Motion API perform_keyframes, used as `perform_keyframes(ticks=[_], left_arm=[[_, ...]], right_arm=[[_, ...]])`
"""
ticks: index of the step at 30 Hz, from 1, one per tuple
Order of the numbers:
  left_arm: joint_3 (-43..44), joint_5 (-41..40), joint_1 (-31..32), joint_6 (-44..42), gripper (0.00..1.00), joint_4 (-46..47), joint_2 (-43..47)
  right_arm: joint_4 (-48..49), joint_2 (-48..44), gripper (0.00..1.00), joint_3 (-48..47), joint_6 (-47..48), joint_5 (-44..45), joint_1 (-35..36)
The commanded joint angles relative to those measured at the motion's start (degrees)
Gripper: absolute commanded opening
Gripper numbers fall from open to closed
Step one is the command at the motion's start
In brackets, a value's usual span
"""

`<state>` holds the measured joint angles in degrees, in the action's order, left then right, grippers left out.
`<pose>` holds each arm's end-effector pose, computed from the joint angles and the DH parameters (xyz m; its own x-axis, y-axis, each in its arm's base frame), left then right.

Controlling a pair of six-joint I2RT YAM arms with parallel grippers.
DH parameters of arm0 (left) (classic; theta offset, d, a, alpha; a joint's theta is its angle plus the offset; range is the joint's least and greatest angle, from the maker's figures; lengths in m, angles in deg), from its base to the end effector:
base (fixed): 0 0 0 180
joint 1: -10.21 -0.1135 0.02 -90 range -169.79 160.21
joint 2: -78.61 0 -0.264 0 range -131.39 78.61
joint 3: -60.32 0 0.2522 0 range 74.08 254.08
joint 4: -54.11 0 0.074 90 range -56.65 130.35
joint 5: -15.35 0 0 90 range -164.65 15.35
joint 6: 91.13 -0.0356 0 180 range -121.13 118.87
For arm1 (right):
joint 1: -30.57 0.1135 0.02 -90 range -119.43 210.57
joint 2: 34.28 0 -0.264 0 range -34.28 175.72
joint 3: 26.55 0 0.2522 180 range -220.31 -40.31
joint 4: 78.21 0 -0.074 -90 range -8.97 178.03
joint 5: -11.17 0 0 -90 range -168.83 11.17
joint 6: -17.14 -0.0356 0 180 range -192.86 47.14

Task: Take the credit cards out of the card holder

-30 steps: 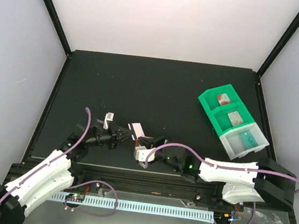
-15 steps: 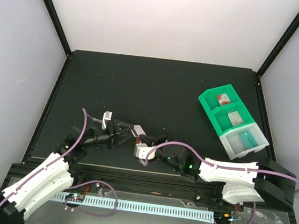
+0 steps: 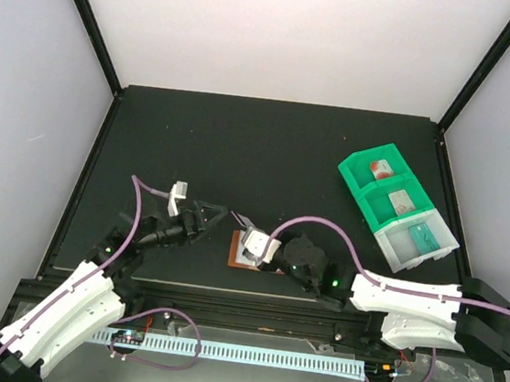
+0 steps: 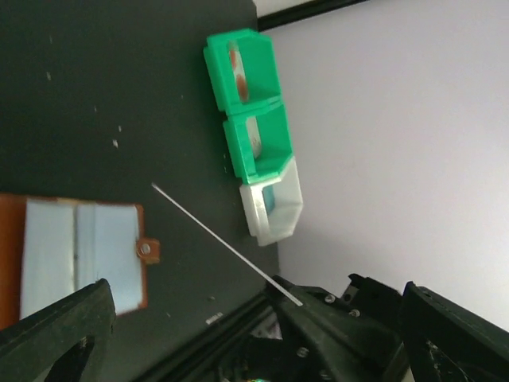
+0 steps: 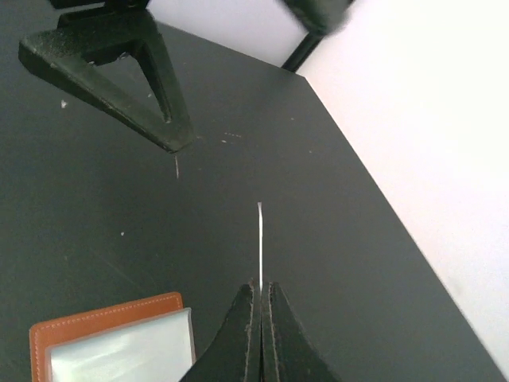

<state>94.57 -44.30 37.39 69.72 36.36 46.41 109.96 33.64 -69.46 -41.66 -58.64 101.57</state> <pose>0.1247 -0.0843 0.2349 -0.8601 -0.4747 -0.1866 0.0439 0.2957 -0.9543 0.0937 0.2344 0.2204 0.3233 -0.5544 -0.7669 -0.7159 0.3866 -0.5813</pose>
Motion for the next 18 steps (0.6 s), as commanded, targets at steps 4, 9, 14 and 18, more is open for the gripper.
perform_keyframes(ticks=[4, 9, 14, 18], left_arm=[[6.3, -6.2, -0.9, -24.5, 0.99, -6.1, 2.4], [10.2, -4.3, -0.9, -34.3, 0.99, -9.8, 2.4], [10.5, 0.3, -0.9, -37.0, 0.99, -7.7, 3.3], [8.9, 5.4, -0.9, -37.9, 0.99, -2.6, 2.8]], right_arm=[[-17.4, -7.1, 0.01, -8.1, -24.2, -1.4, -1.2], [-24.5, -9.8, 0.01, -12.0, -35.0, -2.4, -1.2], [-28.0, -10.3, 0.01, -14.6, -43.1, -1.1, -1.8], [-30.9, -11.0, 0.01, -15.6, -51.2, -3.1, -5.6]])
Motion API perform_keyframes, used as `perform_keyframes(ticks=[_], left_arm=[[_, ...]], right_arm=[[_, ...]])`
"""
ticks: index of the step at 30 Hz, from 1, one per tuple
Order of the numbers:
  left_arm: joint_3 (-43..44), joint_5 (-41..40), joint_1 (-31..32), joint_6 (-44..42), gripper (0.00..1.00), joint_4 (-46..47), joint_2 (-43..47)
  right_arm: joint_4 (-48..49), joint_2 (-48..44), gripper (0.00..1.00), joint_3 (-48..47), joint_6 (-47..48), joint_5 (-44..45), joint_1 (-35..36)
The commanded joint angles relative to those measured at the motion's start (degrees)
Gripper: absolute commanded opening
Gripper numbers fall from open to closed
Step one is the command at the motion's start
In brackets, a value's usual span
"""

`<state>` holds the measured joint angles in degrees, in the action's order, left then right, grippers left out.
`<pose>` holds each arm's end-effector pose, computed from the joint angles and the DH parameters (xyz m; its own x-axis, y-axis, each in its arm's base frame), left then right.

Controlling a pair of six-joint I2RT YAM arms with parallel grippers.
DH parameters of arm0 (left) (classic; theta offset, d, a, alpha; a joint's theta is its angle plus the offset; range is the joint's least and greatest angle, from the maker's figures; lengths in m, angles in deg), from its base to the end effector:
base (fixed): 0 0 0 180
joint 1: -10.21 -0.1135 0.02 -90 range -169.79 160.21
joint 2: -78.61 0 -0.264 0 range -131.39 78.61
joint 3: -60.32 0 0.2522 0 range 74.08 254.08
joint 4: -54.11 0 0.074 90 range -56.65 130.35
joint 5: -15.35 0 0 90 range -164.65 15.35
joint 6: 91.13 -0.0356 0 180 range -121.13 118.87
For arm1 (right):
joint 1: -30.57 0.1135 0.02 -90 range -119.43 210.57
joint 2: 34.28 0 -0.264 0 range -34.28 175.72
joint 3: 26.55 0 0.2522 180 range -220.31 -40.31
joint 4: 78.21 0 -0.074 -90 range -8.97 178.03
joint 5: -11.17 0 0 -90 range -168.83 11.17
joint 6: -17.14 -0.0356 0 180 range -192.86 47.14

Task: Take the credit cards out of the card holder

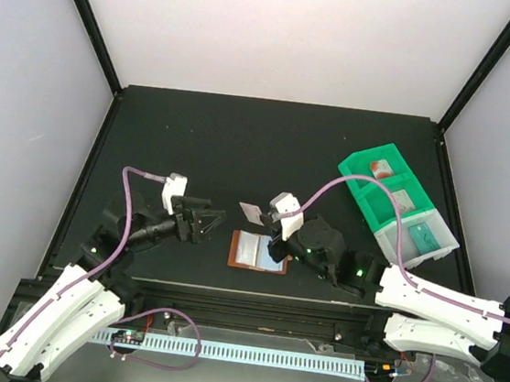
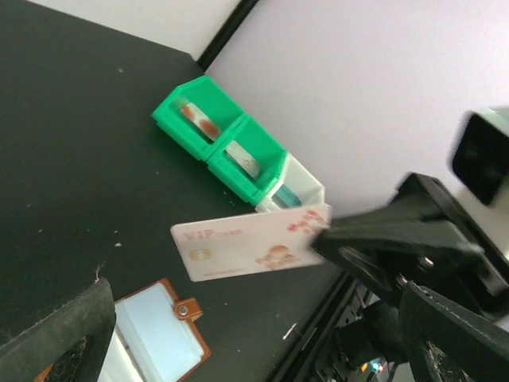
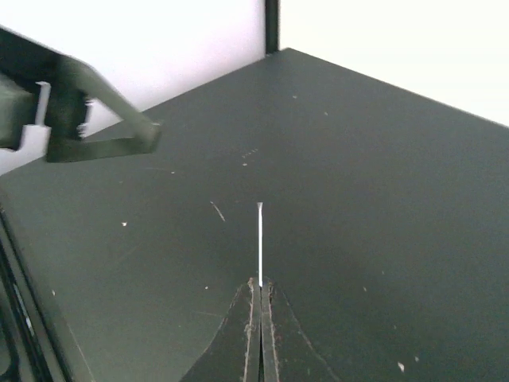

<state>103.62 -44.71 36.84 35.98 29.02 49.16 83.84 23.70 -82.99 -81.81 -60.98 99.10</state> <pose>0.1152 -0.0777 0.2832 -0.6373 -0.2653 -0.7235 0.5536 0.4955 -0.6694 0.0957 0.2136 0.2946 -0.2420 -0.2107 -0.9471 -0.7516 0.6581 0.0456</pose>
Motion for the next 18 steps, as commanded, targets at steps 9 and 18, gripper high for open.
perform_keyframes(ticks=[9, 18], left_arm=[[0.3, 5.6, -0.4, -8.3, 0.99, 4.8, -5.2], [3.4, 3.2, -0.4, -14.1, 0.99, -2.0, -14.3]], right_arm=[[-0.9, -2.1, 0.01, 0.9, -26.6, -15.5, -16.3], [-4.2, -8.0, 0.01, 4.3, -30.1, -11.8, -27.8]])
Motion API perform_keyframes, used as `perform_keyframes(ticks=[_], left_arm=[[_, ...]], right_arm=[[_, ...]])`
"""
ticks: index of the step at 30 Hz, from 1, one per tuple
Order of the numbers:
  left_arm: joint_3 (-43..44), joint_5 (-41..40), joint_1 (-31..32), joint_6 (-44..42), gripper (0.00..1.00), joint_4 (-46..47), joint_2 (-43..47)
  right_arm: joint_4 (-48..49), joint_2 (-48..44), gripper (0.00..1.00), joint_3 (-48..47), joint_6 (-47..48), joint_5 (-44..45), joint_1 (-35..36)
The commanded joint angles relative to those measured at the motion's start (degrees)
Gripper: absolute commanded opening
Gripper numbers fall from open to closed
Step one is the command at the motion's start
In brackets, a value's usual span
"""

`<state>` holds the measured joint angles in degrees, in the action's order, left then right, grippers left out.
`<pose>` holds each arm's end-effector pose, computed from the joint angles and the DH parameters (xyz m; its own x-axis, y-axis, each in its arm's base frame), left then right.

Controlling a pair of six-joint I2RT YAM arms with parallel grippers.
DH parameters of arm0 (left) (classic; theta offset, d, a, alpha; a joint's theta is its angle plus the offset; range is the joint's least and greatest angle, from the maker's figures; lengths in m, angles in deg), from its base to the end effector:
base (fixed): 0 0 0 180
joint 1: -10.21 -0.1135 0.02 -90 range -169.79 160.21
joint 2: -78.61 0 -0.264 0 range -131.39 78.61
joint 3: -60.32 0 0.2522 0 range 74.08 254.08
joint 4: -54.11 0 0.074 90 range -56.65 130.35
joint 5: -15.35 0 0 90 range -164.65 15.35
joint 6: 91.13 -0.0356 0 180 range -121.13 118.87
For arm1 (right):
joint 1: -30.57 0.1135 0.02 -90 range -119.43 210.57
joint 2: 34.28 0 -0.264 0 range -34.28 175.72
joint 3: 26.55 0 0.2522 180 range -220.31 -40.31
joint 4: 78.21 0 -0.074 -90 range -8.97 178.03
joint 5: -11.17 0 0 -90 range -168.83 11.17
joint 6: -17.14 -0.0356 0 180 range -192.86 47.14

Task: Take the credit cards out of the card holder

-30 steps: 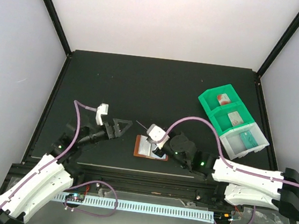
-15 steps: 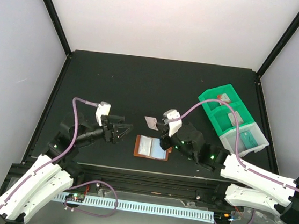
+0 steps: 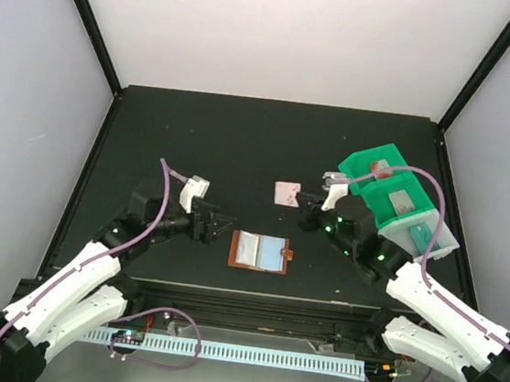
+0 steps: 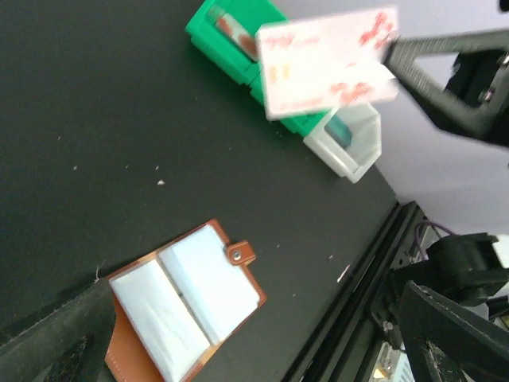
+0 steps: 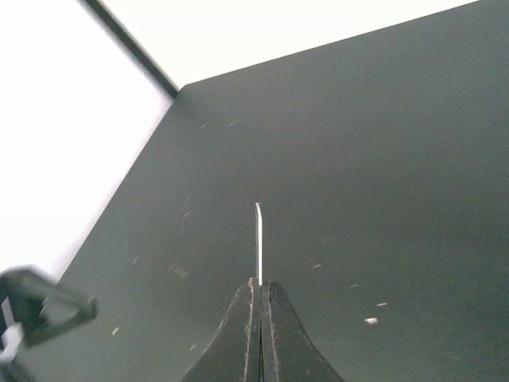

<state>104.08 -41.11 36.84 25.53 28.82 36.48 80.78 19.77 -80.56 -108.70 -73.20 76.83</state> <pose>0.1443 -0.0943 0.2562 -0.6912 -0.0718 -0.7191 0.5772 0.5439 -0.6091 0.1542 0.1561 0.2877 -0.5852 0.2312 -0.7772 -0.3861 0.7633 0.5179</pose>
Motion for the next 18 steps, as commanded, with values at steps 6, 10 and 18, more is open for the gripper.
perform_keyframes(ticks=[6, 10, 18], left_arm=[[3.8, -2.6, -0.4, -5.9, 0.99, -1.0, -5.6], [5.3, -1.2, -0.4, -6.9, 0.99, -1.7, -8.0], [3.9, -1.9, -0.4, -6.4, 0.99, 0.1, -8.8]], right_arm=[[-4.9, -12.1, 0.01, 3.5, -0.7, 3.3, -13.7], [-6.3, -16.1, 0.01, 2.9, 1.2, 3.0, -16.6], [-13.1, -15.2, 0.01, -0.7, 2.7, 7.0, -21.0]])
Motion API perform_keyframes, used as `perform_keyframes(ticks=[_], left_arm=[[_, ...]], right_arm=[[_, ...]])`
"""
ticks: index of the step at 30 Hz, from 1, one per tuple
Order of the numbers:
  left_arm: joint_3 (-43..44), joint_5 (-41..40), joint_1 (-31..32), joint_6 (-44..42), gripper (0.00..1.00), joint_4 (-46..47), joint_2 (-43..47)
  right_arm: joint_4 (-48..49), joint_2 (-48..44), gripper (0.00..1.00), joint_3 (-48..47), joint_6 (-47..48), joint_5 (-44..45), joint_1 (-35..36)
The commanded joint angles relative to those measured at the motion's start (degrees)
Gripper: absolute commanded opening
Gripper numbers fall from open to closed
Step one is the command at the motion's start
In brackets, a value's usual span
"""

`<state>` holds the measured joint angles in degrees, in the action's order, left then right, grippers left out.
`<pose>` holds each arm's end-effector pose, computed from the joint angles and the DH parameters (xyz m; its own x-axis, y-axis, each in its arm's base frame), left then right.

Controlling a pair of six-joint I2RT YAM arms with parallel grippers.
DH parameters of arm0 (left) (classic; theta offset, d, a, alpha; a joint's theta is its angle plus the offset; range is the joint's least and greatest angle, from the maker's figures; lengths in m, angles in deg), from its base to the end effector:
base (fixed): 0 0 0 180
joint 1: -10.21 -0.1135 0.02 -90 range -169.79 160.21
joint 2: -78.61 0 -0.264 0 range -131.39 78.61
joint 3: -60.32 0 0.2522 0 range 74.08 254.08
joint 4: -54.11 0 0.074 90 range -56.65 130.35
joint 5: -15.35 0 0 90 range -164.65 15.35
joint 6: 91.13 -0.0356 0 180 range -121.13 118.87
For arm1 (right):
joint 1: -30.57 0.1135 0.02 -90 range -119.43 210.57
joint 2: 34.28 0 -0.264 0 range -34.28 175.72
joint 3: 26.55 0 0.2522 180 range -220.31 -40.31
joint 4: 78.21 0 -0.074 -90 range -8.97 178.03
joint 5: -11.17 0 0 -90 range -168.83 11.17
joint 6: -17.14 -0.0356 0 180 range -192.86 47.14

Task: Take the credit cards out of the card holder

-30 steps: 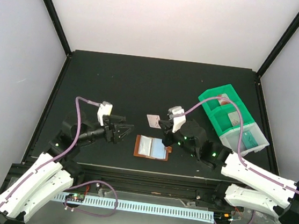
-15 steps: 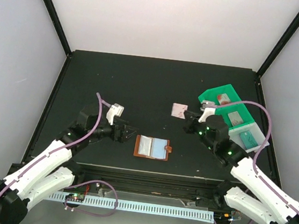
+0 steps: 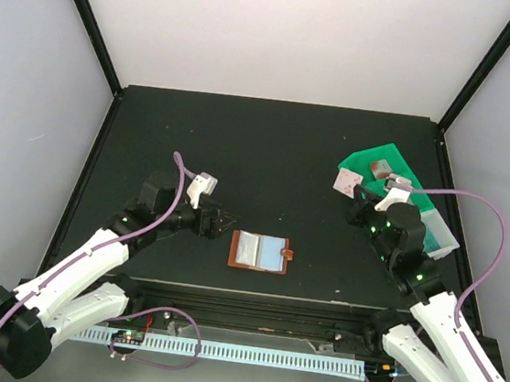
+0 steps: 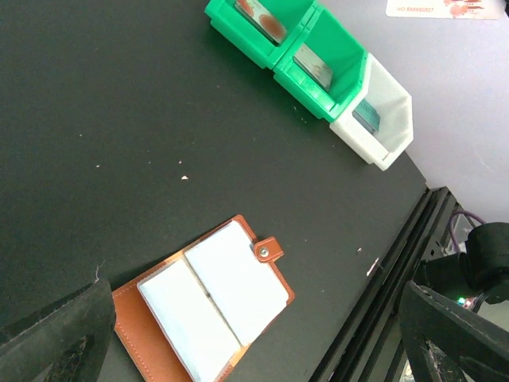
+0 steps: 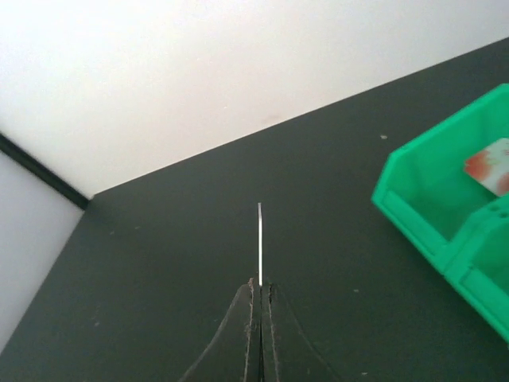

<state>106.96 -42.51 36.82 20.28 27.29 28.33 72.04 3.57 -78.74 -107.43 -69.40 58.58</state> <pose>0.1639 -0.1033 0.2478 -0.7101 0.0100 -0.7041 0.5693 0.5965 -0.5657 0.1449 0.0705 0.3090 -0.3769 0.4335 -0.8185 -0.1335 0.8490 0.5112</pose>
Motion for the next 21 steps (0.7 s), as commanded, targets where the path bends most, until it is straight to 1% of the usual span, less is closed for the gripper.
perform_keyframes(ticks=[1, 5, 9, 13, 16, 18, 21], left_arm=[[0.7, 0.1, -0.4, -1.0, 0.99, 2.3, -1.3], [0.6, 3.2, -0.4, -1.1, 0.99, 3.3, -4.1], [-1.6, 2.2, -0.4, -0.3, 0.99, 6.0, -4.9], [-2.1, 0.3, -0.4, -1.0, 0.99, 5.5, -5.0], [-3.0, 0.0, -0.4, -0.4, 0.99, 6.9, -4.9], [-3.1, 1.5, -0.4, 0.1, 0.99, 7.5, -5.5], [-2.7, 3.0, -0.1, 0.6, 0.99, 7.4, -5.9]], right_arm=[[-4.8, 1.4, 0.01, -2.7, 1.4, 2.9, -4.0], [-6.2, 3.3, 0.01, -3.4, 0.9, 1.2, -10.1], [-3.9, 4.5, 0.01, -0.6, -0.2, 0.1, -14.8], [-3.6, 6.7, 0.01, 0.1, -1.6, -0.1, -20.3], [-0.1, 8.3, 0.01, 2.4, -3.2, -1.0, -25.7], [3.7, 9.7, 0.01, 4.2, -5.0, -4.0, -29.7], [7.3, 14.1, 0.01, 4.7, -6.6, -4.2, -32.9]])
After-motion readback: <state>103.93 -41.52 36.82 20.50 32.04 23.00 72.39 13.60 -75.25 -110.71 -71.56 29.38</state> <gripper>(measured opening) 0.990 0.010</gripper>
